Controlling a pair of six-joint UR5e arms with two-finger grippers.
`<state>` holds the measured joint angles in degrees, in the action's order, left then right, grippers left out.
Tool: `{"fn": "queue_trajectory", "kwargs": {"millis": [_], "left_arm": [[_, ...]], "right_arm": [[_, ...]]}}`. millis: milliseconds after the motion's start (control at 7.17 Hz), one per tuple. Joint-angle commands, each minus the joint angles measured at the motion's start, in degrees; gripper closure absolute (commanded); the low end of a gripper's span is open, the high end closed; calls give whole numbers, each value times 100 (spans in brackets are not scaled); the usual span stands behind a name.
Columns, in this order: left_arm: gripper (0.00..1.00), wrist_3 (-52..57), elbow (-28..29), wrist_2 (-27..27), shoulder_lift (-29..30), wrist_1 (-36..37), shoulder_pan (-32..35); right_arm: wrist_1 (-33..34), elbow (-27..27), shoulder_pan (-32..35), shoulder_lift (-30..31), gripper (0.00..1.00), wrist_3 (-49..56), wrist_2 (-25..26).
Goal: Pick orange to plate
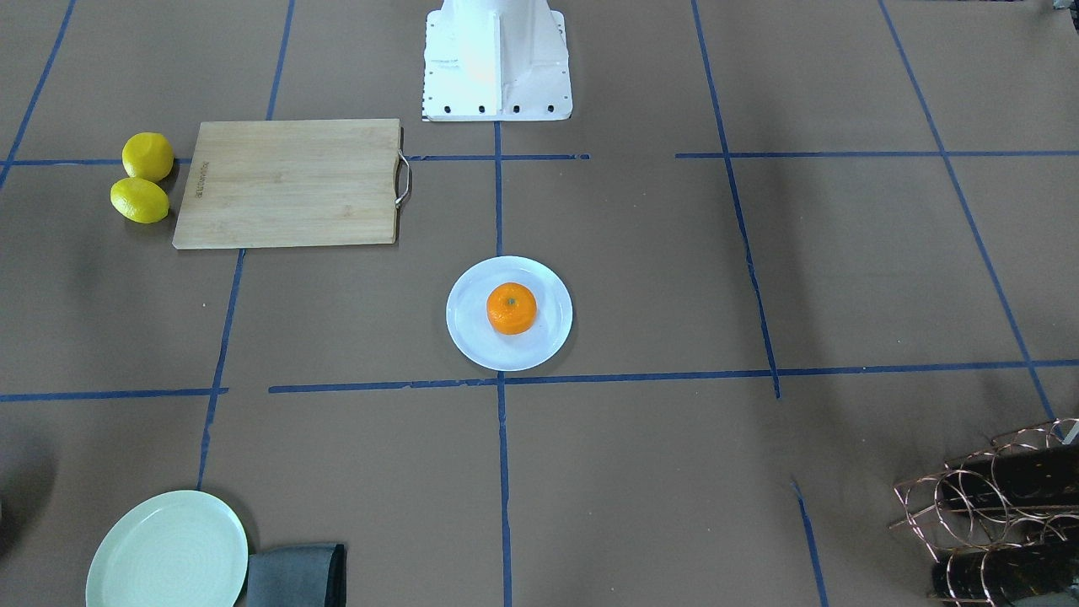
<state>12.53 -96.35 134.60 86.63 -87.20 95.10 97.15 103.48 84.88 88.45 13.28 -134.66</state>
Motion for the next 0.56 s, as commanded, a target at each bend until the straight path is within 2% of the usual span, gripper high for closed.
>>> {"fn": "queue_trajectory", "kwargs": {"millis": [0,140,419], "left_arm": [[0,38,-77,23,-41,1,0],[0,39,-260,14,-84,88,0],[0,48,-288,23,-102,185,-9]], "right_arm": [[-12,-55,494,724,0,369,53],[-30,-143,530,961,0,281,10],[-39,-126,530,1034,0,185,-8]]}}
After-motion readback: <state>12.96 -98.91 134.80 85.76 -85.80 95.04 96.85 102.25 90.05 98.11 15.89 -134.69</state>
